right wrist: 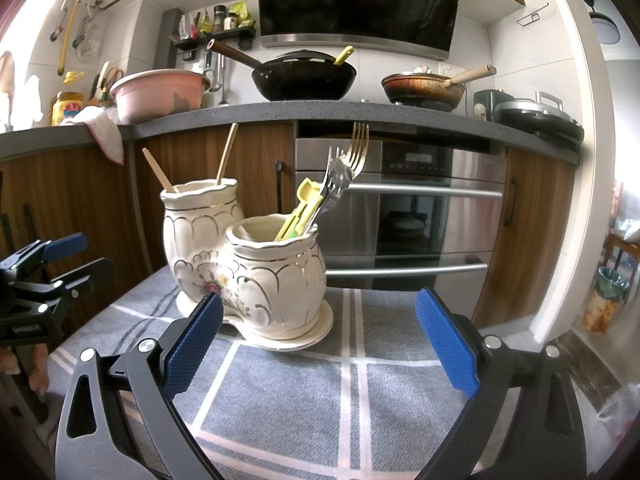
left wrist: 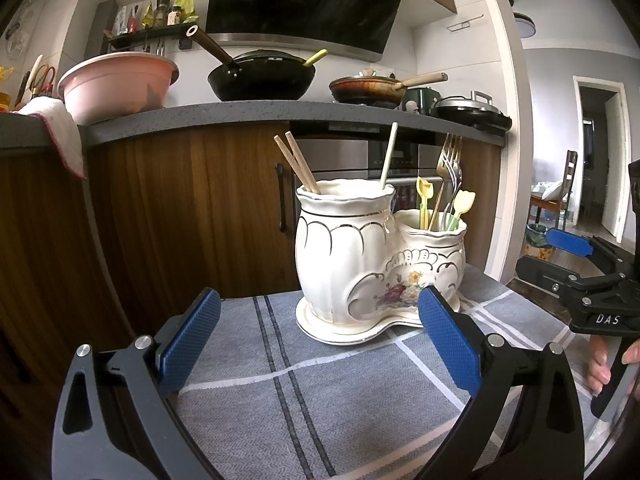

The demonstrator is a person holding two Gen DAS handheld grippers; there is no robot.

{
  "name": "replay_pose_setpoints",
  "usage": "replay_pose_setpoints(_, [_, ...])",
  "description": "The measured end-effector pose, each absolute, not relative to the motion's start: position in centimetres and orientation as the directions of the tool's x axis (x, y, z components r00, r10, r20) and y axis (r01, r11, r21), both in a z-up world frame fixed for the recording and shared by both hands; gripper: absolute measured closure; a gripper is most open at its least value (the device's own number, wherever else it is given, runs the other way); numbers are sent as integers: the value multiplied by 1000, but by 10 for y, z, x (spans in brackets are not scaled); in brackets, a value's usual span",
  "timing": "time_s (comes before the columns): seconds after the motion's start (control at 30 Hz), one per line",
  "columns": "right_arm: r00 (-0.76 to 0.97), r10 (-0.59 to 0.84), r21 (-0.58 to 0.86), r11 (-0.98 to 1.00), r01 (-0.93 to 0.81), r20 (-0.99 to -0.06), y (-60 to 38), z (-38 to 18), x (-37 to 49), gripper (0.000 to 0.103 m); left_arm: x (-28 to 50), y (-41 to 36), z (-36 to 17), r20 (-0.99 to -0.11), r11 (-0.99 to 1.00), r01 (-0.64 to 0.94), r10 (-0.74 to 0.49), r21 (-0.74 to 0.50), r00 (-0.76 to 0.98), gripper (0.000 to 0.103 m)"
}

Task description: Organize utensils

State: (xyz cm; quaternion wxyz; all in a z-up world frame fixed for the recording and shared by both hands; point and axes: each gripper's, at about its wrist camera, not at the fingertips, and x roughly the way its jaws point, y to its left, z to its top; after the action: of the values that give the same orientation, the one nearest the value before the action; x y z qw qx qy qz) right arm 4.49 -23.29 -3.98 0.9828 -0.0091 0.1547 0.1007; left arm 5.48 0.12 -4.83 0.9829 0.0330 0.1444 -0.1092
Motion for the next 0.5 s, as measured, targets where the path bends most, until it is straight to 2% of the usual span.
replay_pose_setpoints(0.5, [932, 195, 14, 980, -201, -306, -233, -40, 45, 7, 56, 3, -48, -295, 981, 190, -171, 34, 940, 5])
